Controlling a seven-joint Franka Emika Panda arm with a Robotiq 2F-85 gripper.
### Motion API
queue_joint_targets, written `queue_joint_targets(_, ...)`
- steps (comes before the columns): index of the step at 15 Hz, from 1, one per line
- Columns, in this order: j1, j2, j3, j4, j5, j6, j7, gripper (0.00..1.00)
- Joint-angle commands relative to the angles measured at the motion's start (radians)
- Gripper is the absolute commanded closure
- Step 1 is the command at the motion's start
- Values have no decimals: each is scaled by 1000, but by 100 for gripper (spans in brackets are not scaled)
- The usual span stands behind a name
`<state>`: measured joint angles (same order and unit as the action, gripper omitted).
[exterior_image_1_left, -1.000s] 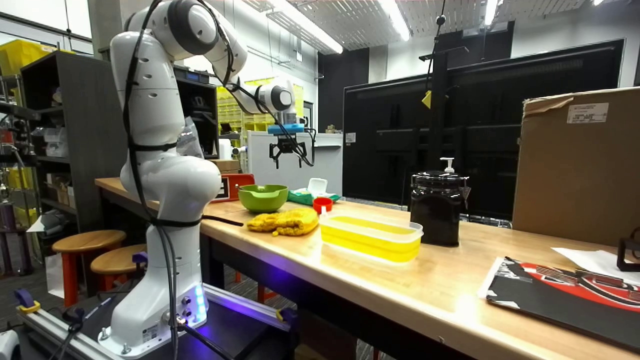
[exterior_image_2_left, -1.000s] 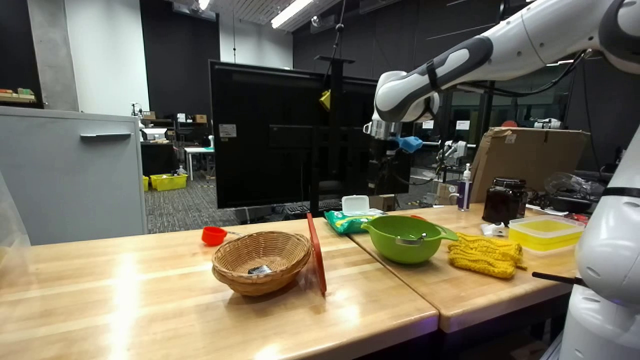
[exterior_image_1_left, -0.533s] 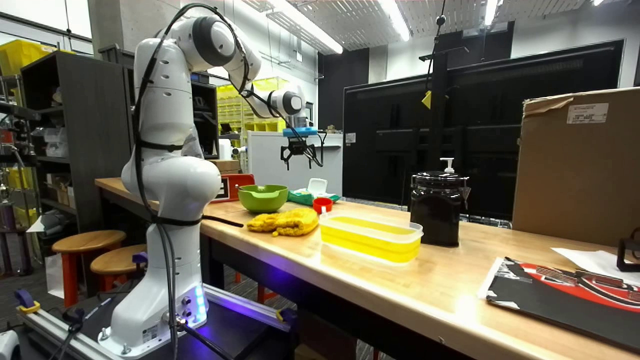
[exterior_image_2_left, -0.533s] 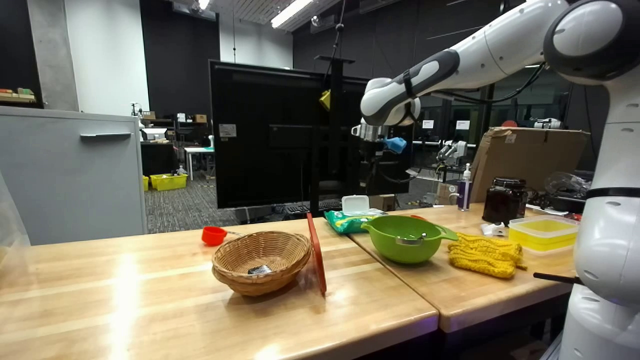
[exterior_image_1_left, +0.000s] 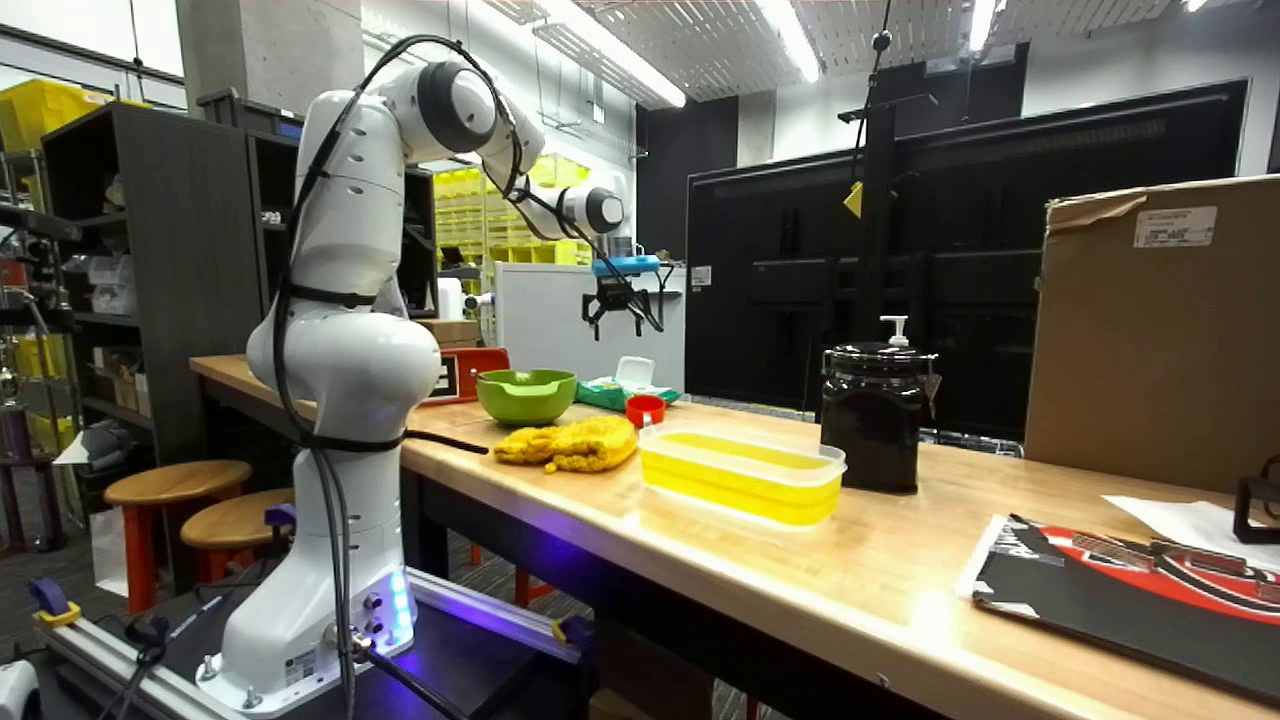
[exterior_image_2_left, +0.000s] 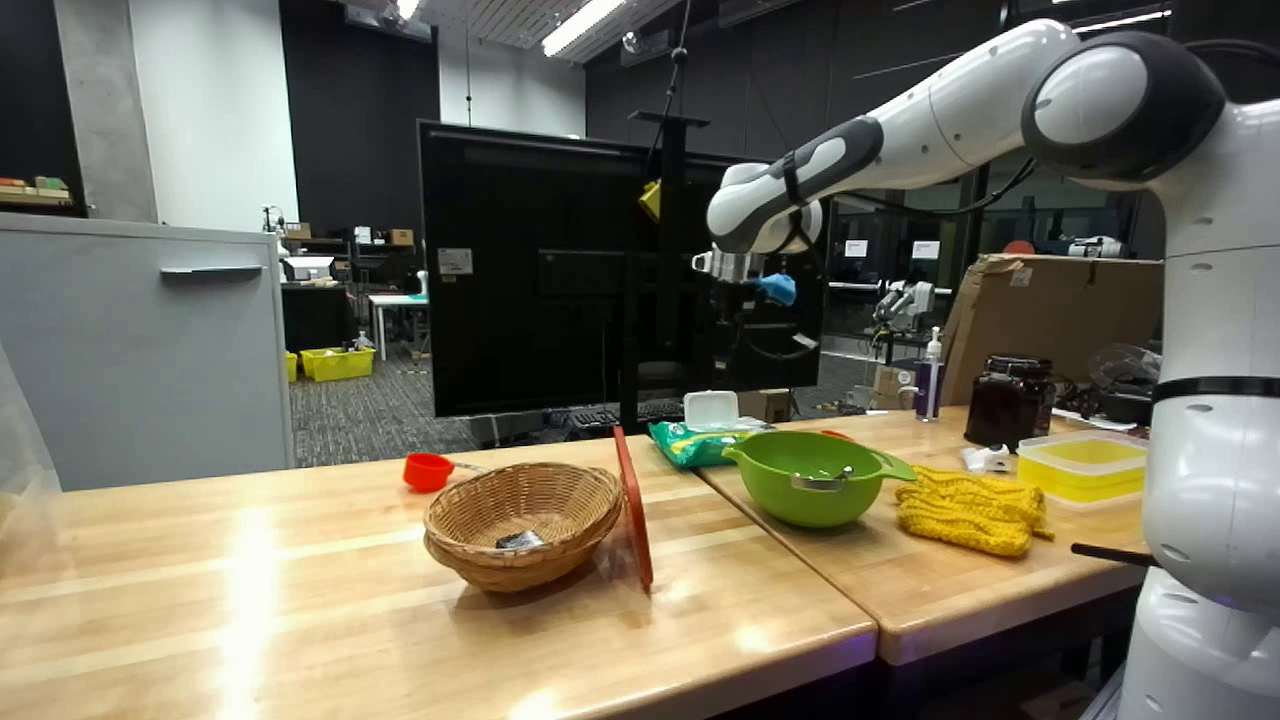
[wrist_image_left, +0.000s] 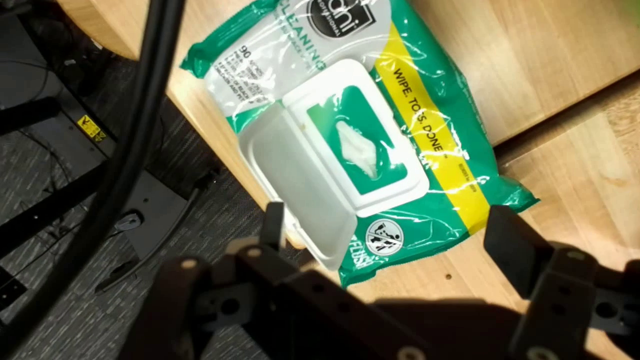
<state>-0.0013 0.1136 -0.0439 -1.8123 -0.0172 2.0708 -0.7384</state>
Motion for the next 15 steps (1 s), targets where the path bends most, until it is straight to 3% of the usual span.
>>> queue_joint_targets(1,-35,68,18,90,37,-30,-98,0)
queue_joint_targets(8,-77,192,41,203,89,-51,-225,0)
queue_joint_targets(15,-107,209,57,213,118,-81,-238,0)
